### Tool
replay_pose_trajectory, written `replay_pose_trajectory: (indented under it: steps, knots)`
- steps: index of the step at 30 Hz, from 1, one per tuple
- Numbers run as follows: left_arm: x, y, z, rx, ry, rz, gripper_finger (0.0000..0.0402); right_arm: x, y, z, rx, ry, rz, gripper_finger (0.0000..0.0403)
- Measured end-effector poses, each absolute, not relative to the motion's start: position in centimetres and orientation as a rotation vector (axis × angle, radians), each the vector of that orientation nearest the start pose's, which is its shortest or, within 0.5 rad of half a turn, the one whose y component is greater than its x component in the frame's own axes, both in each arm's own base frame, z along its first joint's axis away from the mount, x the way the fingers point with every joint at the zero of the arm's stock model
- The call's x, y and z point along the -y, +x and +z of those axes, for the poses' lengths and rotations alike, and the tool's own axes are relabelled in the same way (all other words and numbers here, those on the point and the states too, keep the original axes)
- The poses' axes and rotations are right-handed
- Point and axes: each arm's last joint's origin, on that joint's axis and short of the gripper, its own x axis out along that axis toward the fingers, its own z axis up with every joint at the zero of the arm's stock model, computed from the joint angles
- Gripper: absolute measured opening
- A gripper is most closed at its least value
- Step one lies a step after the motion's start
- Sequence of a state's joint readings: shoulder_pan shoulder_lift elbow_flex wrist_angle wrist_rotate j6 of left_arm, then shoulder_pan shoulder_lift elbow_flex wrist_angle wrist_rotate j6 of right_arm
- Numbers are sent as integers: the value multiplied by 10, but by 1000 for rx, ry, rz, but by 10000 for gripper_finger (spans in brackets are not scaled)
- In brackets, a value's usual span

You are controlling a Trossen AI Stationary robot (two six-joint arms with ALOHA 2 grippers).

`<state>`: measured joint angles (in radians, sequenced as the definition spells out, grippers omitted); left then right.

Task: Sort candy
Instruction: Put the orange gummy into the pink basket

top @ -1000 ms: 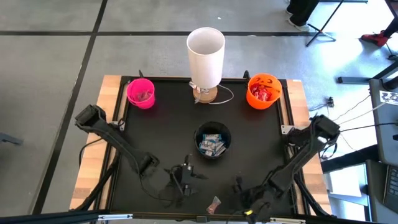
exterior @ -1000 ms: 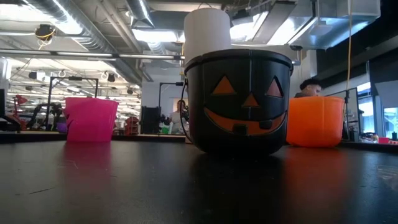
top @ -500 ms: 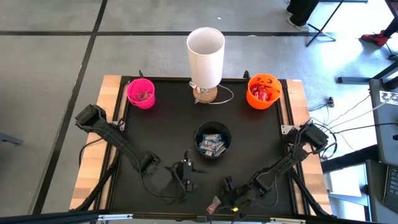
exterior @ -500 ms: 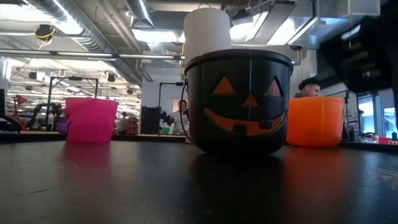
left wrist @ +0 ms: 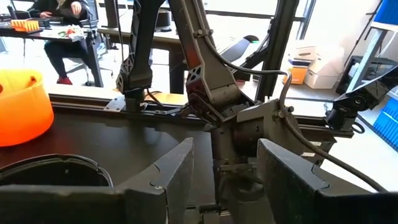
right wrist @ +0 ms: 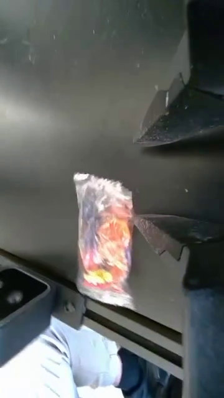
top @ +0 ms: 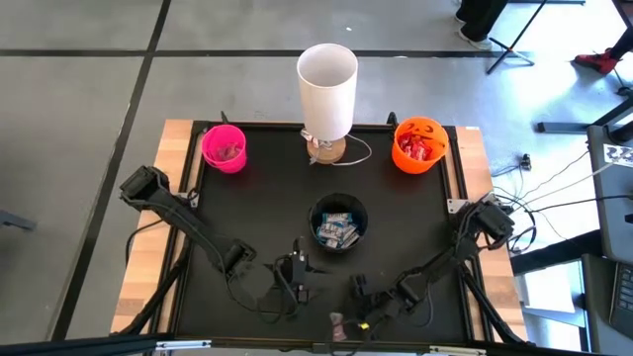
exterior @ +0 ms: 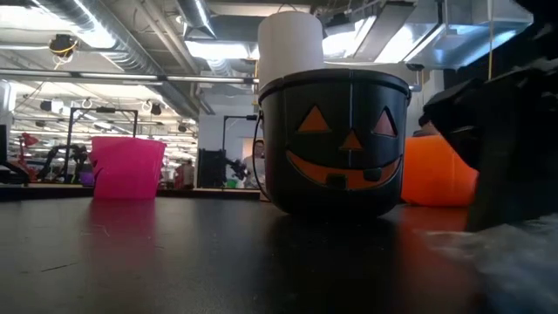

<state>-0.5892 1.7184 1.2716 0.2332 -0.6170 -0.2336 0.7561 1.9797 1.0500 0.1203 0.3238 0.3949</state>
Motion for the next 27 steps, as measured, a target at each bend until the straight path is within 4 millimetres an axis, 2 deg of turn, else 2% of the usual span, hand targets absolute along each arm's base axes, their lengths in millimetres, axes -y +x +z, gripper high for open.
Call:
replay_pose_trajectory:
  steps: [6,12,17,21,27]
  knots:
    - [206,338,293,-173,-112,48,168,-255,289,117,-774,-19,284,188]
    - [206,337,293,-180,-109,48,168,-257,292,118,-842,161,392,188]
    - [205,337,292,-184,-128,51,168,-257,296,121,-799,196,367,188]
    - [205,337,292,-184,-129,51,168,-249,304,121,-787,255,324,188]
    - [205,337,292,-185,-130,51,168,-241,316,109,-797,341,289,188]
